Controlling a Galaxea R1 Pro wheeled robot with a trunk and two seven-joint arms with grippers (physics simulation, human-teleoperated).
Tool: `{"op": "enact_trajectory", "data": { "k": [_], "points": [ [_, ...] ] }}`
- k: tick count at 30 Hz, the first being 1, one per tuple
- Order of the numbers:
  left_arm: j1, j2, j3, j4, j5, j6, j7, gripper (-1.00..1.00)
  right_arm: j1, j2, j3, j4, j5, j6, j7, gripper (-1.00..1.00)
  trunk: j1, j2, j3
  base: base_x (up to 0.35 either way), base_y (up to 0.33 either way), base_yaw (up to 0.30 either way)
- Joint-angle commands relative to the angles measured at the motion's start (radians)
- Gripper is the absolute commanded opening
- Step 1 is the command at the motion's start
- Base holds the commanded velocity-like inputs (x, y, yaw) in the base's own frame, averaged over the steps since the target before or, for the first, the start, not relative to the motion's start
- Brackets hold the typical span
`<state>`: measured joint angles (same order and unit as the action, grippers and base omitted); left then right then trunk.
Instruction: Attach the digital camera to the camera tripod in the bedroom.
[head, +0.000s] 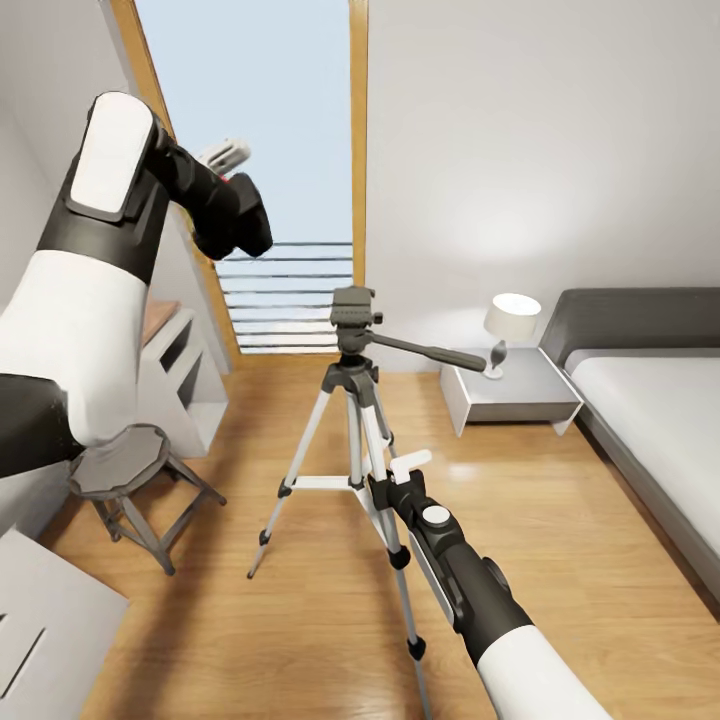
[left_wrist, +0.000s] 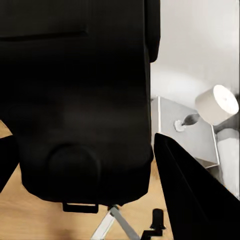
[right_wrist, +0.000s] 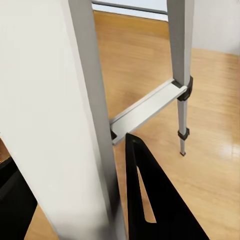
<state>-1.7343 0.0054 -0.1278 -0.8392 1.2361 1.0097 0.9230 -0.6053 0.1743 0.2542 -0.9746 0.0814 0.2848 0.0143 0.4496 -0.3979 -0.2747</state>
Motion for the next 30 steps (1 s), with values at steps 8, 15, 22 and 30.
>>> {"op": "enact_trajectory", "data": {
  "k": [8, 15, 22, 30],
  "points": [
    [-0.094, 0.009, -0.024, 0.049, 0.184, 0.033, -0.108, -1.00, -0.001, 0.000, 0.000, -0.009, 0.009, 0.009, 0.001, -1.00, 0.000, -0.002, -0.002, 0.000, 0.000, 0.000],
    [-0.103, 0.029, -0.374, -0.086, 0.401, 0.037, -0.144, -1.00, -0.001, 0.000, 0.001, -0.011, 0.010, 0.010, 0.001, -1.00, 0.000, -0.002, -0.002, 0.000, 0.000, 0.000],
    [-0.103, 0.063, -0.438, -0.110, 0.413, 0.024, -0.076, -1.00, -0.001, 0.000, 0.001, -0.010, 0.011, 0.010, 0.001, -1.00, 0.000, -0.002, -0.002, 0.000, 0.000, 0.000],
    [-0.103, 0.069, -0.453, -0.113, 0.387, 0.022, 0.046, -1.00, -0.001, 0.000, 0.001, -0.011, 0.011, 0.010, 0.000, -1.00, 0.000, -0.002, -0.002, 0.000, 0.000, 0.000]
  ]
}}
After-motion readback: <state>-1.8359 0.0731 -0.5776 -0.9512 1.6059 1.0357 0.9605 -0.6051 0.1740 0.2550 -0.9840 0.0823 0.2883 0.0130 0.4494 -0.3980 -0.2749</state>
